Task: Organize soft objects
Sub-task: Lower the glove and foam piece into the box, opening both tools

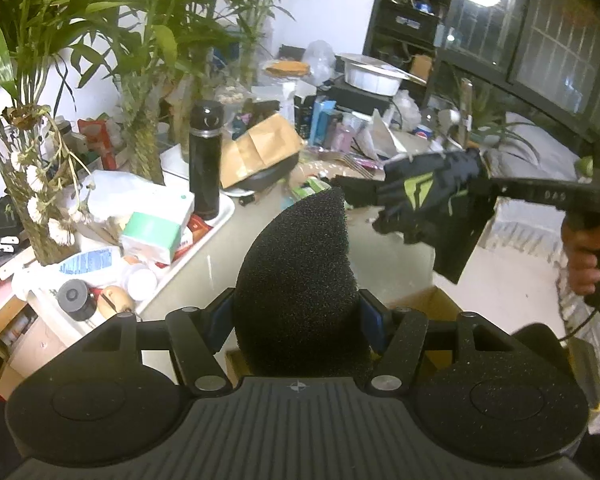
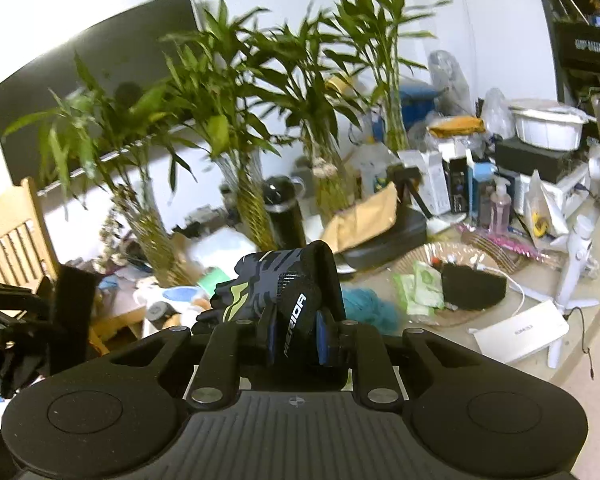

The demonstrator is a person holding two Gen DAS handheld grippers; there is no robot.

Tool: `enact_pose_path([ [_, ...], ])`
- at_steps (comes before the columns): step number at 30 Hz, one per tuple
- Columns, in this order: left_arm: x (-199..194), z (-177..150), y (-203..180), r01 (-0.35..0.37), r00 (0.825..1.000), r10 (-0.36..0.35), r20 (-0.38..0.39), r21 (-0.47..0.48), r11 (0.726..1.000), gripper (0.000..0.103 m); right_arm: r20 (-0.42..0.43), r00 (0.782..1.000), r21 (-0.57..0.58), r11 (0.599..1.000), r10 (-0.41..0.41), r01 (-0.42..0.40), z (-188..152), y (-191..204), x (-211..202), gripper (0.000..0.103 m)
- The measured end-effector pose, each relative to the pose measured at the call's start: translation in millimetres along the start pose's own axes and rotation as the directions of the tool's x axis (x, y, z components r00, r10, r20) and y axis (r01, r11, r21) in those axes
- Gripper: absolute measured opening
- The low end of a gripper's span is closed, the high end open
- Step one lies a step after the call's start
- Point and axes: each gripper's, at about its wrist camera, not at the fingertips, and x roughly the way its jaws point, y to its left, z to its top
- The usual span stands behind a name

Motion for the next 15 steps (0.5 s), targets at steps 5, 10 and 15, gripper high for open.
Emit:
enact_pose_path([
  [5, -3, -11, -10, 0.029, 0.999, -0.029, -0.044, 0.015, 0.999, 0.062, 0.022, 0.999, -0.008, 1.000, 0.027, -0.027, -3, 13, -27, 0.022],
  [10, 9, -23, -17, 0.082, 0.989, -0.080, -0.123, 0.012, 0.997, 0.065, 0.039, 0.998, 0.013, 0.999, 0.047, -0.047, -11, 18, -42, 0.022],
  [15, 15, -36, -16, 0.092, 0.985, -0.092, -0.149, -0.006, 0.996, 0.082, 0.041, 0.998, 0.013, 0.998, 0.055, -0.056, -19, 24, -52, 0.022],
])
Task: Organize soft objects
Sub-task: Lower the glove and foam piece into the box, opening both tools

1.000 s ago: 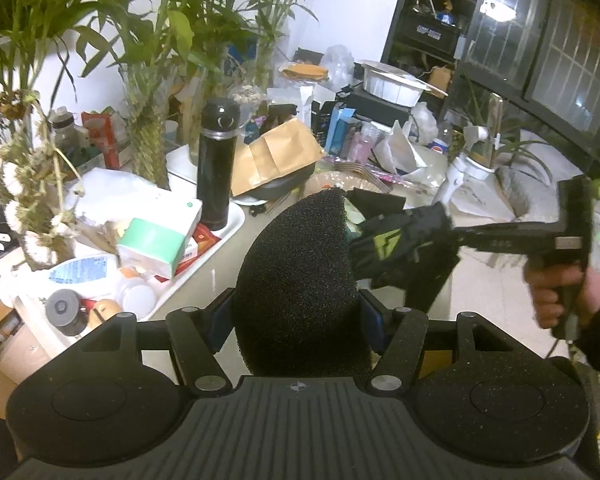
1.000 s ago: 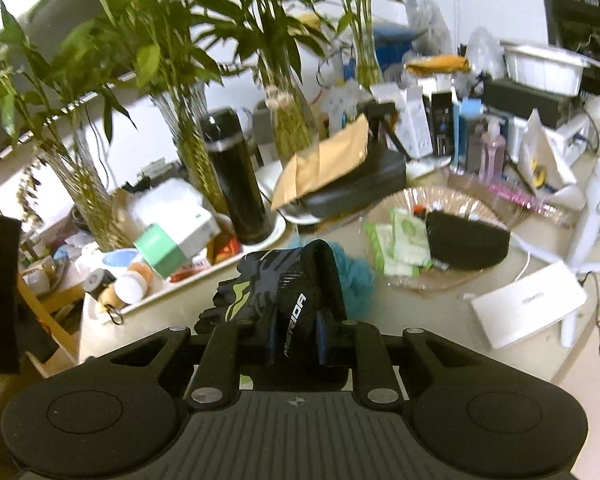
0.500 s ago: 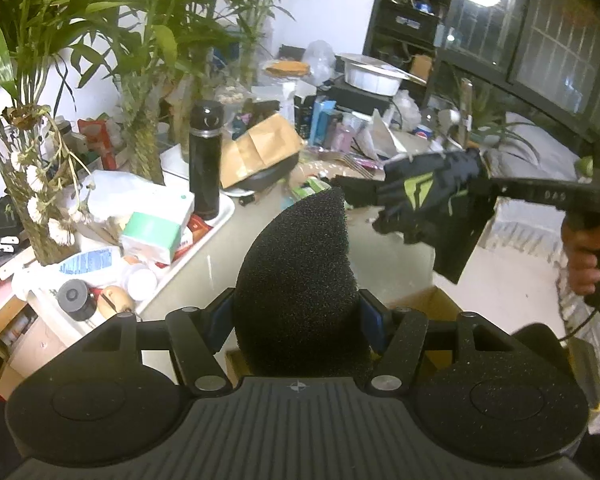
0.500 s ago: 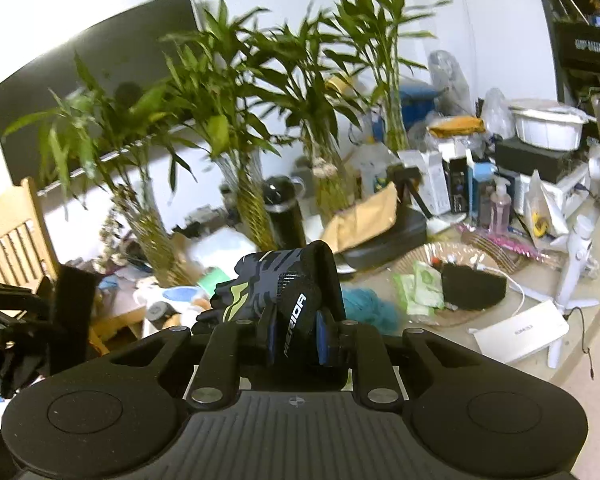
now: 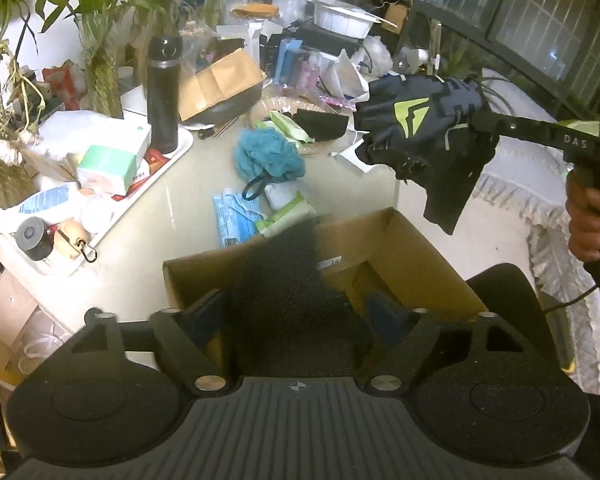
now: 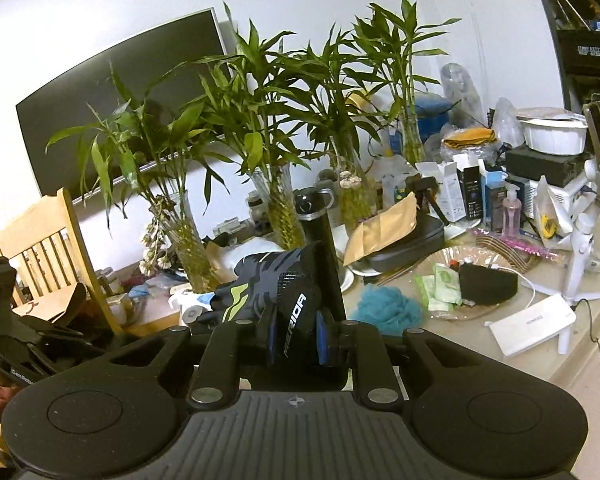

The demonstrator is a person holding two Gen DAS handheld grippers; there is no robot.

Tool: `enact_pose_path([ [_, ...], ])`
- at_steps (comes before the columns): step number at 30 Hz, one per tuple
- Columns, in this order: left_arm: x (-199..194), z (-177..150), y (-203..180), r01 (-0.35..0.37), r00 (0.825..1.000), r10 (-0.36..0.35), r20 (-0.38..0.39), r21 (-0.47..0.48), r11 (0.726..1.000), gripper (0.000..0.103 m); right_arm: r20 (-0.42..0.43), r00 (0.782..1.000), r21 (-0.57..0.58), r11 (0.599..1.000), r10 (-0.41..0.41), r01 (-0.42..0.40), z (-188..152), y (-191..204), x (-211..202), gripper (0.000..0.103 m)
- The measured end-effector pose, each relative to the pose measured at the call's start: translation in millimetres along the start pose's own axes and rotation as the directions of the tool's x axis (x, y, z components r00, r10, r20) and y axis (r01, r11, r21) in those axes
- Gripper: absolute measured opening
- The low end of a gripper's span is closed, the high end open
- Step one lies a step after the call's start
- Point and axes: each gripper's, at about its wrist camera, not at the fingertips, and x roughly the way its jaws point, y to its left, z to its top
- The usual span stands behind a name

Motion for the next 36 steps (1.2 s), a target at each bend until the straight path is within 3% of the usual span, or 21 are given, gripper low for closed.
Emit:
enact_pose_path([
  [5, -14, -7, -3, -0.020, 0.998, 0.020, 0.056, 0.003, 1.000, 0.086, -0.005, 1.000, 0.000, 1.000, 0.002, -0.002, -8, 4, -8, 0.022],
  [14, -36, -30, -10, -0.138, 0.982, 0.136, 0.133, 0.003, 0.990, 0.086, -0.021, 1.000, -0.016, 1.000, 0.000, -0.001, -24, 15, -19, 0.022],
  [21, -47, -49, -8, -0.146, 0.976, 0.147, 0.159, -0.022, 0.989, 0.086, -0.014, 1.000, -0.043, 0.999, -0.010, 0.009, -27, 25, -24, 0.022],
  [28, -53, -61, -14, -0.179, 0.965, 0.173, 0.198, 0.017, 0.984, 0.086, 0.029, 1.000, -0.069, 0.998, 0.001, 0.001, -16, 40, -28, 0.023],
  [30, -53, -61, -13, -0.175, 0.966, 0.169, 0.195, 0.015, 0.984, 0.086, 0.007, 1.000, -0.066, 0.998, -0.005, 0.005, -20, 43, -22, 0.040],
  [31, -53, -63, -13, -0.172, 0.966, 0.167, 0.196, 0.010, 0.985, 0.086, -0.028, 1.000, -0.062, 0.998, -0.010, 0.008, -23, 43, -15, 0.067],
  [32, -53, -63, -12, -0.169, 0.967, 0.165, 0.197, 0.004, 0.986, 0.086, -0.058, 0.998, -0.064, 0.998, -0.017, 0.013, -29, 43, -9, 0.080],
  [36, -52, -65, -7, -0.156, 0.968, 0.158, 0.193, -0.025, 0.987, 0.086, -0.121, 0.992, -0.083, 0.996, -0.041, 0.031, -50, 46, 3, 0.089],
])
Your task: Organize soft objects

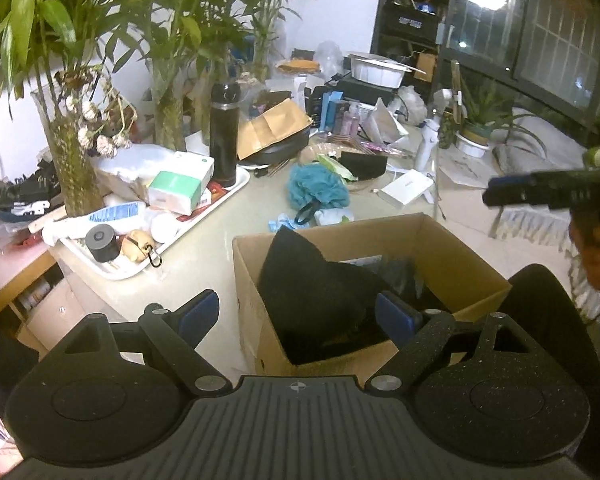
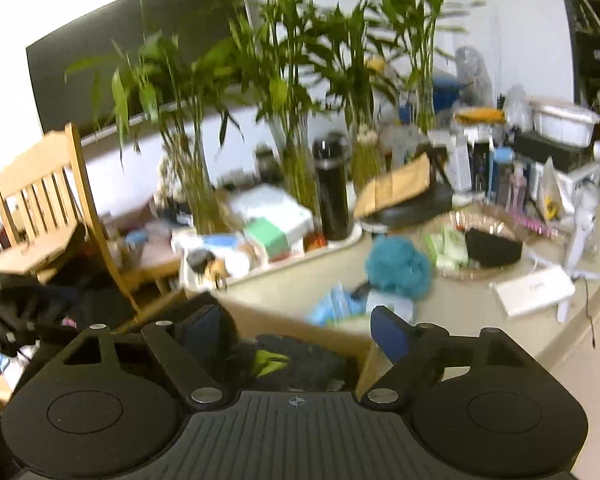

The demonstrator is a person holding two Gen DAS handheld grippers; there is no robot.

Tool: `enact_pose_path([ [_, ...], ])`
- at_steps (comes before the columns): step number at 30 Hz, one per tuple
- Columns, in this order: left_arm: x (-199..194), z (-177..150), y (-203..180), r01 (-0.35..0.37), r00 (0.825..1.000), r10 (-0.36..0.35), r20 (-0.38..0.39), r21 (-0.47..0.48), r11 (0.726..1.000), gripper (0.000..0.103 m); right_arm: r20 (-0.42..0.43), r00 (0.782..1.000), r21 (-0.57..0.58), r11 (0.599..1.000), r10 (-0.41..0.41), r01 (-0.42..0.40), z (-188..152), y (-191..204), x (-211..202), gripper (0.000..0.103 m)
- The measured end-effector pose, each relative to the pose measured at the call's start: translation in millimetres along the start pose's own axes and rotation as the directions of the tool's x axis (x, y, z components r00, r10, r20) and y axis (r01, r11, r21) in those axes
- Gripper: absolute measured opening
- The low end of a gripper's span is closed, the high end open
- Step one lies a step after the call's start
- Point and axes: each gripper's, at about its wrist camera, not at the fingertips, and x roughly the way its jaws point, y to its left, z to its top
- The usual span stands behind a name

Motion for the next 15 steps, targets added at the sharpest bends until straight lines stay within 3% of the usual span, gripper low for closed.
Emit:
enact_pose_path([
  [2, 1, 0, 2, 0.005, 1.000, -0.006, -0.003, -0.014, 1.000, 0.086, -0.008, 1.000, 0.012, 1.000, 0.010, -0.010, -7, 0, 1, 0.096],
  [8, 6, -1, 10, 0.000, 1.000, -0.001, -0.014, -0.063, 0.998, 0.086, -0.021, 0.999, 0.016, 0.999, 0.028, -0.028, -14, 1, -1, 0.103],
  [15, 20, 6, 17, -0.006, 0.999, 0.002, -0.038, -0.098, 0.995, 0.086, -0.023, 0.999, 0.057, 0.998, 0.033, -0.031, -17, -4, -1, 0.103],
])
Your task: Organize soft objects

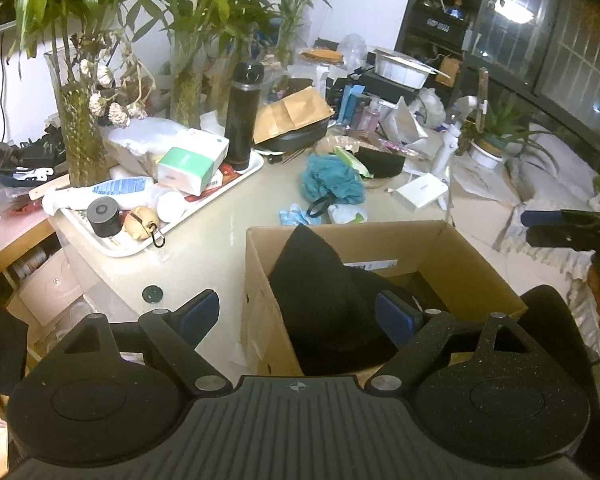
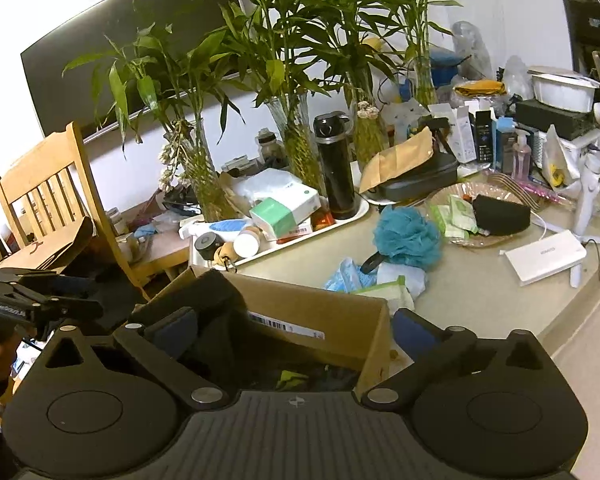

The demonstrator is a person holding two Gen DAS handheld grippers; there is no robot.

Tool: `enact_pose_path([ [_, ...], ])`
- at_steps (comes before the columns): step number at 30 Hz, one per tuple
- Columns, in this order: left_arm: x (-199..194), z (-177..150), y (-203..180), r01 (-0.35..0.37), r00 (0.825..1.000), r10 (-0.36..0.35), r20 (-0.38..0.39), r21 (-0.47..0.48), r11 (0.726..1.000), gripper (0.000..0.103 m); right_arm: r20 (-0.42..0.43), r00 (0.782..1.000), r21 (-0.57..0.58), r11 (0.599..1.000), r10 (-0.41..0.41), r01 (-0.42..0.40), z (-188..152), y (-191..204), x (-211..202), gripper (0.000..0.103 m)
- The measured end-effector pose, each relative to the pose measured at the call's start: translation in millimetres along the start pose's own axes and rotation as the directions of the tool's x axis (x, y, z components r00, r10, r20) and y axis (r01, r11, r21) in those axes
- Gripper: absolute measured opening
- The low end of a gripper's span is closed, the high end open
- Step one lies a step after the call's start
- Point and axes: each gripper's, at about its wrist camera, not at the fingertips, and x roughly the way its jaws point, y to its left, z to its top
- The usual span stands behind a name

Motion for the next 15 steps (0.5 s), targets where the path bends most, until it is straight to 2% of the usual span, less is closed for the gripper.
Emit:
enact_pose_path([
  [5, 26, 10, 4, -0.037, 0.998, 0.034, -0.048, -0.067, 0.997, 0.086, 0.006, 1.000, 0.009, 1.000, 0.000, -0.001, 1, 0, 0, 0.103],
  [8, 44, 7, 11, -0.021, 0.995, 0.010, -0.094, -0.111, 0.994, 0.086, 0.011, 1.000, 0.028, 1.000, -0.007, 0.007, 1, -1, 1, 0.103],
  [11, 53, 1, 14, -0.030, 0.992, 0.018, -0.125, -0.101, 0.994, 0.088, 0.009, 1.000, 0.038, 0.999, -0.005, 0.005, 2, -2, 1, 0.103],
  [15, 48, -2, 18, -0.088, 0.988, 0.074, -0.135, -0.101, 0.991, 0.088, 0.012, 1.000, 0.036, 0.999, -0.013, 0.013, 2, -3, -1, 0.103],
])
